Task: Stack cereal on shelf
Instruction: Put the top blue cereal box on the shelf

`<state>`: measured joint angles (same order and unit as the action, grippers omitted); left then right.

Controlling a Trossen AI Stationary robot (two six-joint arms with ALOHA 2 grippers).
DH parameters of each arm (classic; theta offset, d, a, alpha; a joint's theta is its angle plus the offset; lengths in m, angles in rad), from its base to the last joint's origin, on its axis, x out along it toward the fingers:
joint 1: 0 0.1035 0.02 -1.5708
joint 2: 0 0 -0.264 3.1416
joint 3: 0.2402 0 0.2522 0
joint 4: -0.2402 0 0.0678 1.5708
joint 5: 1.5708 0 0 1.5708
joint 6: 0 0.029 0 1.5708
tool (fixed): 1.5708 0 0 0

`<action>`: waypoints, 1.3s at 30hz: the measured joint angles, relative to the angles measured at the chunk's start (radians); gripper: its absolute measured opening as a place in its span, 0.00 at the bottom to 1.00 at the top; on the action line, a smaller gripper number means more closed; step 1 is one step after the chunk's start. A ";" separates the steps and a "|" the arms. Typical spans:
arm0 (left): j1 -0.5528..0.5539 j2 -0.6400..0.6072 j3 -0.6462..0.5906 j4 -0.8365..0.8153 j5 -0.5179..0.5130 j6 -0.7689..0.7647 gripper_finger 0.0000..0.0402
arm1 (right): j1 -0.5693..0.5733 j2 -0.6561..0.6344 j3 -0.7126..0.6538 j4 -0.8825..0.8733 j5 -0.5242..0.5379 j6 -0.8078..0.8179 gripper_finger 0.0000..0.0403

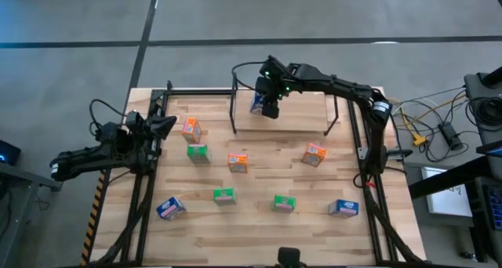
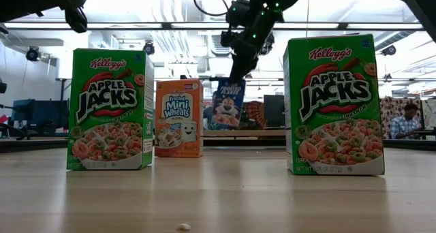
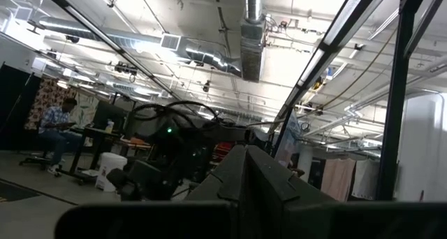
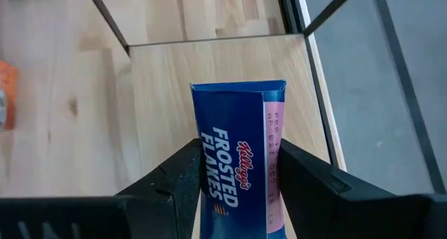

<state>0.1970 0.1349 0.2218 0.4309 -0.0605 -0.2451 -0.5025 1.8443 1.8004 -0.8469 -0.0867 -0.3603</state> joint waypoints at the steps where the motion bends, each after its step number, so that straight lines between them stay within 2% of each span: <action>1: 0.000 0.000 0.000 0.000 0.000 0.000 0.00 | -0.001 0.006 0.000 0.000 0.000 -0.004 0.41; 15: 0.000 0.000 0.000 0.002 0.000 0.000 0.00 | -0.002 0.020 0.014 0.044 0.000 -0.019 0.59; 22: 0.000 0.000 0.000 0.002 0.000 0.000 0.00 | 0.016 0.016 0.163 -0.067 0.001 0.032 0.62; 26: 0.000 0.000 0.000 0.000 0.000 0.000 0.00 | 0.059 0.010 0.248 -0.169 -0.001 0.067 0.56; 30: 0.000 0.000 0.000 -0.007 0.000 0.000 0.00 | 0.116 -0.007 0.266 -0.258 -0.001 0.078 0.47; 35: 0.000 0.000 0.000 -0.027 0.000 -0.008 0.00 | 0.185 -0.054 0.210 -0.317 -0.001 0.101 0.28; 39: 0.000 0.000 0.000 -0.037 0.000 -0.027 0.00 | 0.226 -0.128 0.100 -0.298 0.000 0.109 0.13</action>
<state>0.1970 0.1351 0.2218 0.3943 -0.0605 -0.2718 -0.2765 1.7164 1.9005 -1.1453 -0.0868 -0.2515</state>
